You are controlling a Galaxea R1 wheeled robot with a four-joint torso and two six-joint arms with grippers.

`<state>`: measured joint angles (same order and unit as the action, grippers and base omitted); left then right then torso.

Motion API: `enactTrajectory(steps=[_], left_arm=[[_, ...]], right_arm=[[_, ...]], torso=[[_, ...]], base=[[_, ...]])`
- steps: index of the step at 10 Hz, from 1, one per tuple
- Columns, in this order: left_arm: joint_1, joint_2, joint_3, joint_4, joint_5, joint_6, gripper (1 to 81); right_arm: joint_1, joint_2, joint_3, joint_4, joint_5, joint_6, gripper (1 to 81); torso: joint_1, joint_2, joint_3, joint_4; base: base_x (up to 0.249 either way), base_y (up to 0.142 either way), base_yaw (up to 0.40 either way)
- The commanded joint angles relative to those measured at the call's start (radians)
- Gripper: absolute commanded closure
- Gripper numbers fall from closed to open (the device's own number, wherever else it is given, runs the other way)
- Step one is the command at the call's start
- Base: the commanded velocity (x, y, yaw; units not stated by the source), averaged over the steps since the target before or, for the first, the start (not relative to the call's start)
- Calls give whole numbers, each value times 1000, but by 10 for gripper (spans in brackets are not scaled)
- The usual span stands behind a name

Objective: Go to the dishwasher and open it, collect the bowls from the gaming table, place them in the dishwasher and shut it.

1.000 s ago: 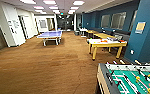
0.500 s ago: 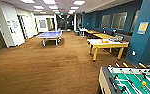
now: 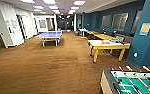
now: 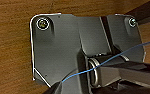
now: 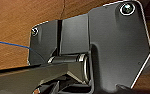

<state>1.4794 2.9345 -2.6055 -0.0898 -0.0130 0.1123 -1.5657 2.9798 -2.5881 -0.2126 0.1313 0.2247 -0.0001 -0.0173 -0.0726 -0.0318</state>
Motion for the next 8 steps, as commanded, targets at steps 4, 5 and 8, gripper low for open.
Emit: enactTrajectory(steps=[4,5,8], left_arm=[[-44,-12,4,-10,57,4,10],[-44,-11,4,-10,57,4,10],[-44,-9,4,-8,57,4,10]], right_arm=[[39,-3,7,-11,-44,-4,10],[39,-3,7,-11,-44,-4,10],[35,-8,7,-11,-44,-4,10]], torso=[[0,0,0,0],[0,0,0,0],[0,0,0,0]], base=[[180,16,0],[179,64,0],[179,66,0]])
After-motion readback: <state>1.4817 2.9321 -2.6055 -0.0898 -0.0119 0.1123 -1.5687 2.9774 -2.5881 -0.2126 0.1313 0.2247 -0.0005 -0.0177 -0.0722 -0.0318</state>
